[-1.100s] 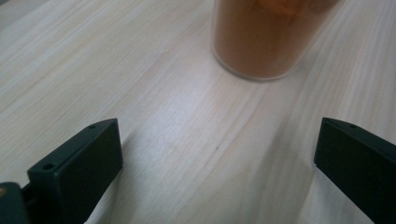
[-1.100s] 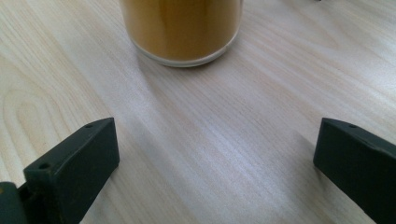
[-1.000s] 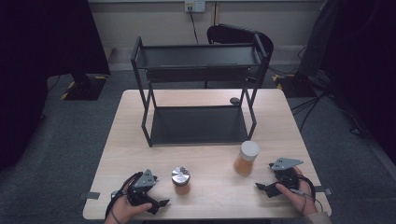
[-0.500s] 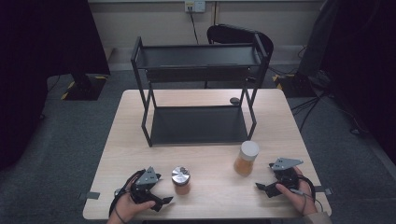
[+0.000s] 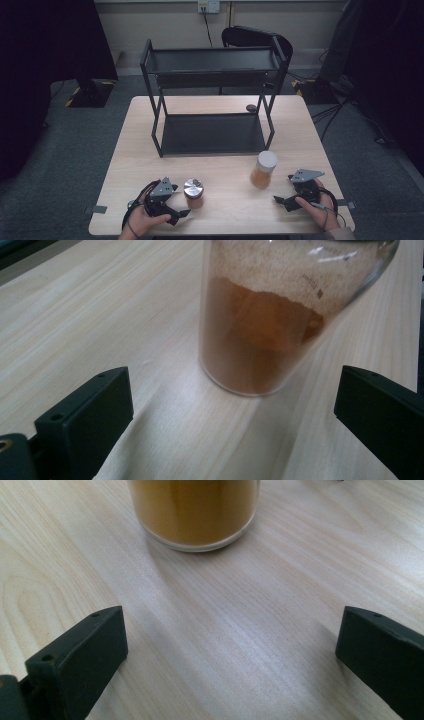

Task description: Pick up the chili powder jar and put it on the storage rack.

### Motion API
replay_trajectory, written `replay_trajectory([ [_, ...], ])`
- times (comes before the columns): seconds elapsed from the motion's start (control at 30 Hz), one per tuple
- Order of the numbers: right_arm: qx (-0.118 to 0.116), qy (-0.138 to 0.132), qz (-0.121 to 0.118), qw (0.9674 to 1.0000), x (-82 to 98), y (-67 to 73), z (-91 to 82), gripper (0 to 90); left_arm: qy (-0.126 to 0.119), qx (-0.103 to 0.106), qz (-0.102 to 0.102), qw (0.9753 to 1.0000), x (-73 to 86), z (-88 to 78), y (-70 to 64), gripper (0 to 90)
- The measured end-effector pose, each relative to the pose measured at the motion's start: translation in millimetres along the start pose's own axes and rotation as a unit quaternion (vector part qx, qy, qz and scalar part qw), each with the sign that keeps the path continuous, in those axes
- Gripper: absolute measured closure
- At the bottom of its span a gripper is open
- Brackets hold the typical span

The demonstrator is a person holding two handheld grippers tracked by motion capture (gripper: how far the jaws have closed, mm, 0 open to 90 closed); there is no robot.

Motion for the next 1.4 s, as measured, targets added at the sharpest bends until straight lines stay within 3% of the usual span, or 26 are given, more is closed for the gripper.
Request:
replay_trajectory([
  [0.77, 0.0, 0.0, 0.0, 1.0, 0.0, 0.0, 0.0, 0.0, -0.018, 0.014, -0.003, 0.9997, -7.9, 21.4, -4.1, 1.9],
  [1.4, 0.0, 0.0, 0.0, 1.0, 0.0, 0.0, 0.0, 0.0, -0.023, 0.012, -0.002, 0.9997, -9.0, 33.3, -7.7, 18.1],
])
Point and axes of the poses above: each handheld gripper's, and its own axes: z roughly forward along the jaws, x roughly out of its underside, y roughly to its left, the point moved 5 cm from there along z, roughly forward along the jaws, and after that the axes turned 11 degrees about -y, right-handed, at the moved point
